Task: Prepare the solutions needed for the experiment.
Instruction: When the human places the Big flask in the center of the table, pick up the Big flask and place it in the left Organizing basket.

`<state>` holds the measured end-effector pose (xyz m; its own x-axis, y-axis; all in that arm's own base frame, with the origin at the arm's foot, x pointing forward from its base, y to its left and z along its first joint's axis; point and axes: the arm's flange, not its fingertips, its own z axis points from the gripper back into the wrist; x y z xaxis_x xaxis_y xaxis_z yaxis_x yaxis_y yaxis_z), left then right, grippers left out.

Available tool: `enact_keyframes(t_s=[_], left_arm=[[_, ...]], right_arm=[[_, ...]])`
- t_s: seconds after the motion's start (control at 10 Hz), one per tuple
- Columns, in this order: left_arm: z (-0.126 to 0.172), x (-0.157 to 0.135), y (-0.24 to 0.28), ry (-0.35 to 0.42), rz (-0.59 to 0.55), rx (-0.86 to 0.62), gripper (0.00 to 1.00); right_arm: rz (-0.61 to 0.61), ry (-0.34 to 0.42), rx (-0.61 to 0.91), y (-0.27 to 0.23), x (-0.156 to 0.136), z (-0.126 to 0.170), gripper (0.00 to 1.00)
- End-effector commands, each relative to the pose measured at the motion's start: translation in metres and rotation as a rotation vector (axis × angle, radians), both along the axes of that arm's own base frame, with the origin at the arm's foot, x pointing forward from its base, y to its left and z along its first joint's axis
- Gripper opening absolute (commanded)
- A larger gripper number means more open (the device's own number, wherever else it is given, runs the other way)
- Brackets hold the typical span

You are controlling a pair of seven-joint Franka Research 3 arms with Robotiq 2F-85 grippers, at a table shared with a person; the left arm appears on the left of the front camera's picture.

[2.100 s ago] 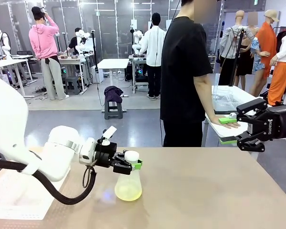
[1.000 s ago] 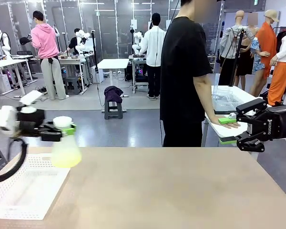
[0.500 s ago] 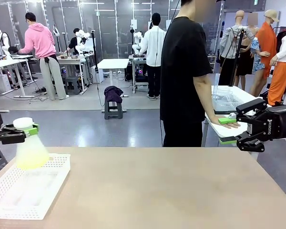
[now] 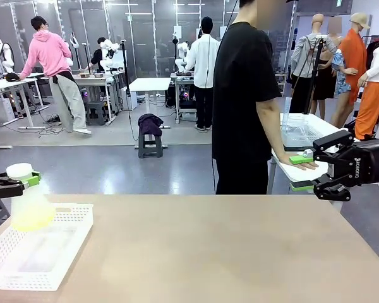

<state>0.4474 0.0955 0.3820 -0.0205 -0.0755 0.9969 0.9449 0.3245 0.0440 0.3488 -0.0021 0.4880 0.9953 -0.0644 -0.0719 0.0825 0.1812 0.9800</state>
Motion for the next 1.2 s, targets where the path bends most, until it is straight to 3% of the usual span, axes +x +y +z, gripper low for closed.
enact_keyframes(t_s=[0.0,1.1], left_arm=[[-0.011,0.000,0.005,-0.019,-0.015,-0.007,0.00],[-0.094,0.001,0.001,0.006,-0.044,-0.057,0.00]], right_arm=[[-0.004,-0.019,0.015,0.001,-0.001,0.001,0.57],[-0.004,-0.019,0.015,0.001,-0.001,0.001,0.57]])
